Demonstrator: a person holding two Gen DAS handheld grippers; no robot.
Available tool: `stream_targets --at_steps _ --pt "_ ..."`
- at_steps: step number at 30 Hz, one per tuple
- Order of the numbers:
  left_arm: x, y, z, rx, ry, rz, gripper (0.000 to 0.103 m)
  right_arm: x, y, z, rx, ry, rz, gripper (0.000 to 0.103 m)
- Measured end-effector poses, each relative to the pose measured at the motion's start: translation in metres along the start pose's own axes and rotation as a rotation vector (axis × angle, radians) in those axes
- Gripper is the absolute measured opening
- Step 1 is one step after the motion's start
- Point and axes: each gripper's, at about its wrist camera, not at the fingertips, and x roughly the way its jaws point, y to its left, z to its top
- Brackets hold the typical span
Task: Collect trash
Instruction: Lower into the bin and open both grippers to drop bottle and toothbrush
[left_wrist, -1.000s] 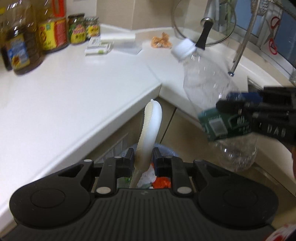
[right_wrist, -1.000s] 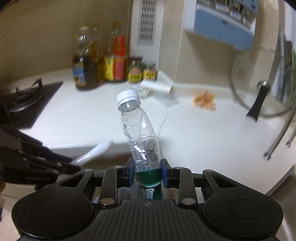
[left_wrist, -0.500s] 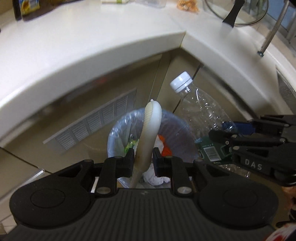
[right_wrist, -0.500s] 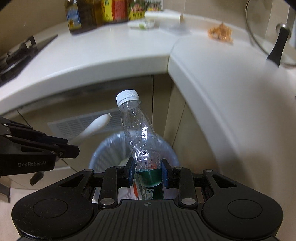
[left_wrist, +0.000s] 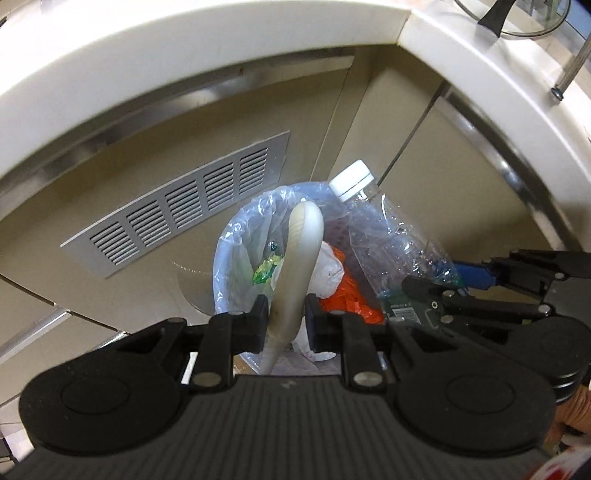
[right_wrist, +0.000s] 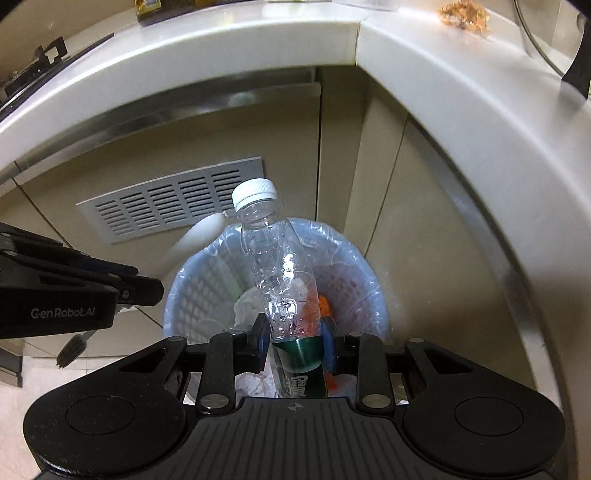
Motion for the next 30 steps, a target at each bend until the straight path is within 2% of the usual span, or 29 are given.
stream_targets --at_steps 14,30 --pt "0.044 0.001 0.000 -0.048 0.037 0.004 0.018 0.040 -0.009 0.006 0.029 0.042 0.004 0.030" --pt "0.068 -0.004 0.008 -0.071 0.062 -0.011 0.019 0.052 -0.017 0.006 0.049 0.044 -0.001 0.029"
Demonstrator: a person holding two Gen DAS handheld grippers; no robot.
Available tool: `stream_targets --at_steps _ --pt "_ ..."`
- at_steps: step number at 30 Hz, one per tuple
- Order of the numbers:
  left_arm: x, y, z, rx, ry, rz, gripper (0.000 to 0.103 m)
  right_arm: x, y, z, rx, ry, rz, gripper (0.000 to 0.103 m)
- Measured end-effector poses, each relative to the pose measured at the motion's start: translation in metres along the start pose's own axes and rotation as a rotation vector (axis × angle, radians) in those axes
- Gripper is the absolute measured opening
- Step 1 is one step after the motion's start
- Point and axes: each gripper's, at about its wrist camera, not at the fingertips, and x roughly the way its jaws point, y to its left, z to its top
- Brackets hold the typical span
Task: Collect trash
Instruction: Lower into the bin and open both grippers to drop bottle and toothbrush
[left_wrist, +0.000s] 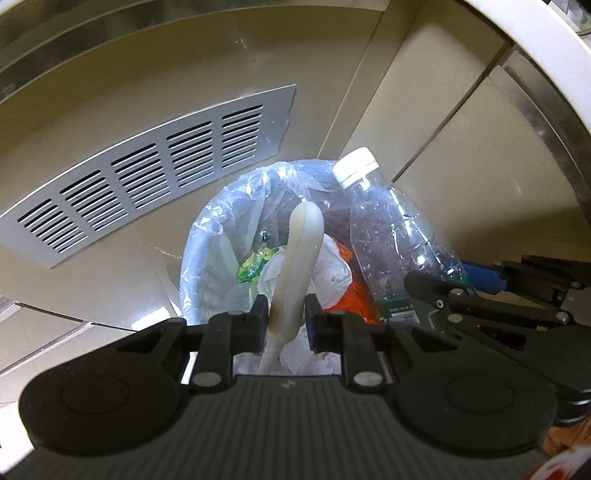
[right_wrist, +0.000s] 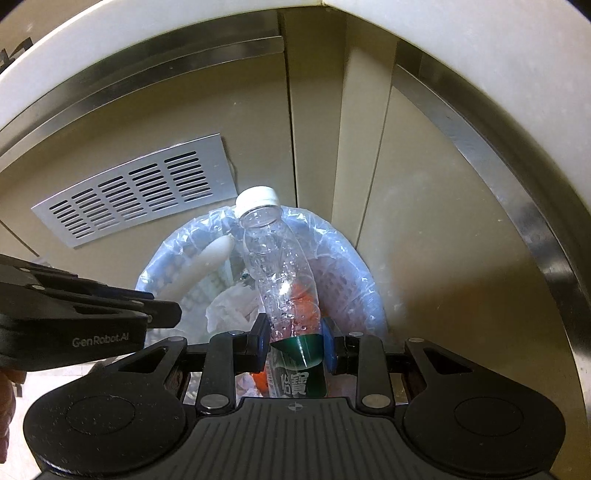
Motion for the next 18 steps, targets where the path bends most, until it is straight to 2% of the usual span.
stream_targets --at_steps 8,9,11,18 --pt "0.014 -0.004 0.004 -0.020 -0.003 -0.017 0.019 0.002 -0.005 0.002 0.011 0.001 -0.004 0.029" --pt "0.015 -0.004 0.004 -0.025 -0.008 -0.012 0.021 0.002 -0.005 0.002 0.013 0.002 -0.004 0.029" --pt "0.015 -0.002 0.003 -0.033 -0.017 -0.008 0.038 0.002 -0.006 0.002 0.015 0.004 -0.005 0.029" --pt "-0.004 0.017 -0.007 -0.071 -0.032 0.008 0.038 0.003 -0.004 0.006 0.019 0.006 0.005 0.029"
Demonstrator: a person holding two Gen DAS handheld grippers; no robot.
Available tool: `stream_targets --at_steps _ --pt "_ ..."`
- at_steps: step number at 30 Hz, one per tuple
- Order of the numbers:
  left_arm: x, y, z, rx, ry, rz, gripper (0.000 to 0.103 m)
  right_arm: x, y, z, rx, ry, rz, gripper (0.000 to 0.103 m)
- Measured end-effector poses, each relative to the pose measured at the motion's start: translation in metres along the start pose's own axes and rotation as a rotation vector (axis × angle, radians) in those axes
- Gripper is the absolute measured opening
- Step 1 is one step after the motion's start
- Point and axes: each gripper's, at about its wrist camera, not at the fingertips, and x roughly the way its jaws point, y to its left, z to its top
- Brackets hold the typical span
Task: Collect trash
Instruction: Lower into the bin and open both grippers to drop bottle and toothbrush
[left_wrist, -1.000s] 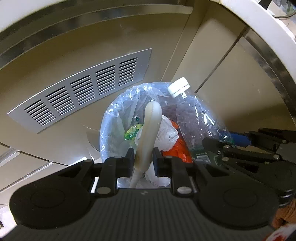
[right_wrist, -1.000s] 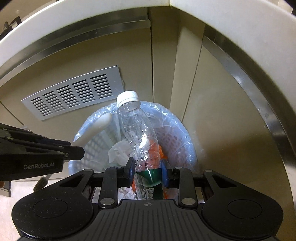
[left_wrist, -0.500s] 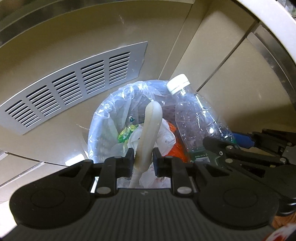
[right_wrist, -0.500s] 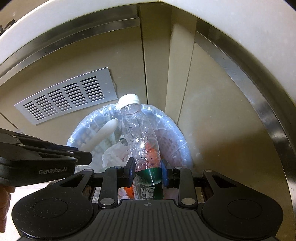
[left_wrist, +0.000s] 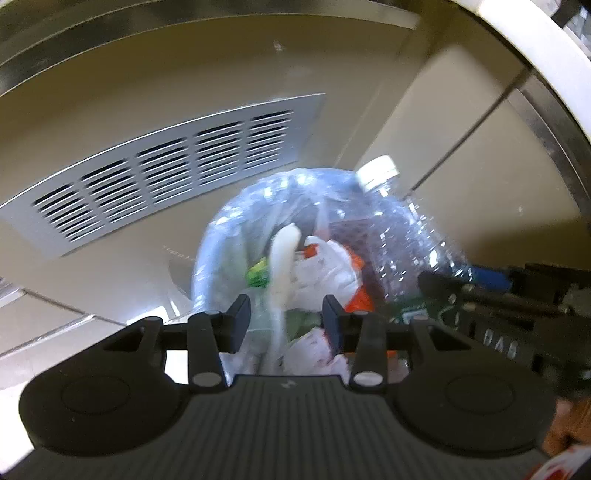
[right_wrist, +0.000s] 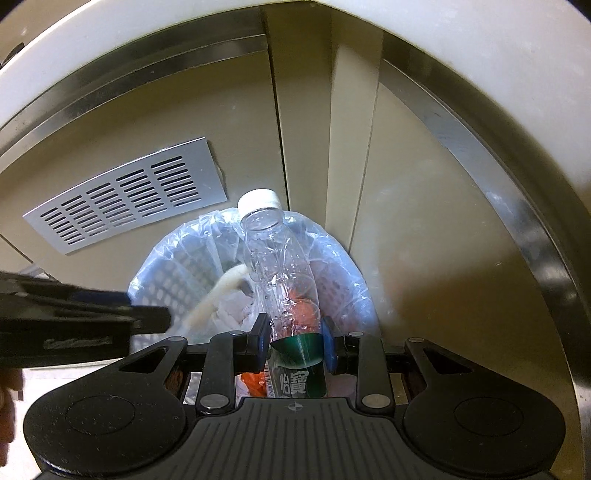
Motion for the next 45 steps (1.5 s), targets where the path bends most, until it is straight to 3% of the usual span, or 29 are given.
stream_targets --at_steps 9,24,28,39,45 --pt "-0.014 0.025 -0.014 -0.028 -0.003 0.035 0.038 0.003 0.007 0.007 0.021 -0.020 0.039 0.029" --pt "-0.016 0.025 -0.020 -0.017 -0.003 0.033 0.038 0.016 0.002 0.007 0.149 -0.037 0.078 0.030" --pt "-0.016 0.023 -0.022 -0.014 0.000 0.032 0.038 0.010 -0.001 0.002 0.151 -0.042 0.067 0.051" --pt "-0.036 0.015 -0.022 0.027 -0.020 0.027 0.038 -0.011 0.003 -0.020 0.153 -0.007 0.051 0.052" --pt "-0.059 0.011 -0.024 0.054 -0.036 0.028 0.044 -0.035 0.011 -0.027 0.147 -0.008 0.056 0.054"
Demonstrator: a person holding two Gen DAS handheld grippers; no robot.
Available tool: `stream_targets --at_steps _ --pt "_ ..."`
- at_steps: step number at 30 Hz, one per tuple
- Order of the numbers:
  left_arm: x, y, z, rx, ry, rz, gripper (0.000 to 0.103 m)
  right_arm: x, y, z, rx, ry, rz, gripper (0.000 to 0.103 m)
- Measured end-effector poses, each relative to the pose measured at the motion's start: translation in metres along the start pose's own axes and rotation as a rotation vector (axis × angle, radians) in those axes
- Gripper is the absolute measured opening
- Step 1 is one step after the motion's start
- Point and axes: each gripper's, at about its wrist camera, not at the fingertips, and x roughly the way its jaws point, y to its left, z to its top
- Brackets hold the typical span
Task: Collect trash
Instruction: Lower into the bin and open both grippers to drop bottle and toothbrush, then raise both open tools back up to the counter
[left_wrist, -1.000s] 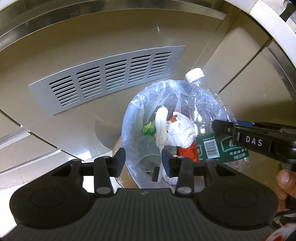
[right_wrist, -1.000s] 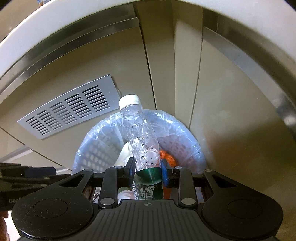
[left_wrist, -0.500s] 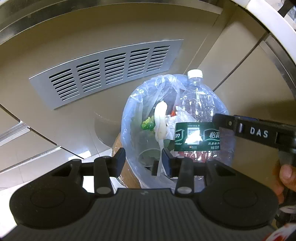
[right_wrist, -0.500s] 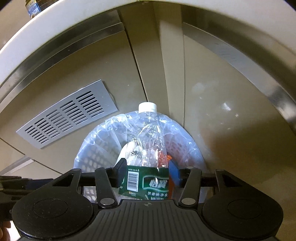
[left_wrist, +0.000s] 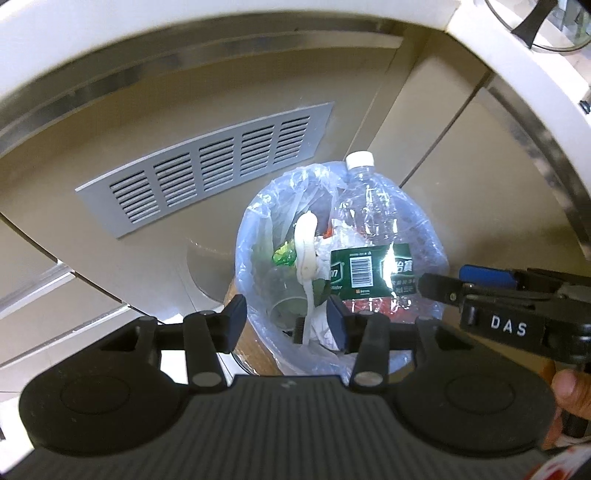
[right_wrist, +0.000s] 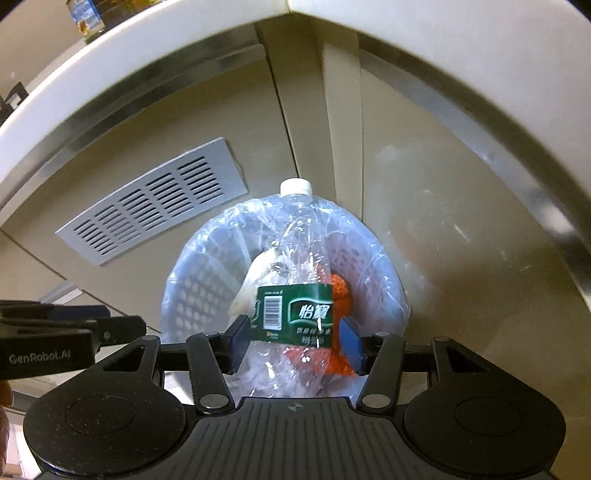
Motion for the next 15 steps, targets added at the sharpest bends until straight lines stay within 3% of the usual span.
stream_targets --at_steps 7,15 --pt "-0.027 -0.005 0.000 0.030 -0.023 0.006 0.061 -0.031 0.013 -0.004 0.006 -0.022 0.002 0.058" --pt "-0.062 -0.008 0.006 0.062 -0.072 -0.018 0.068 -0.074 0.029 0.000 -0.003 -0.086 0.004 0.063"
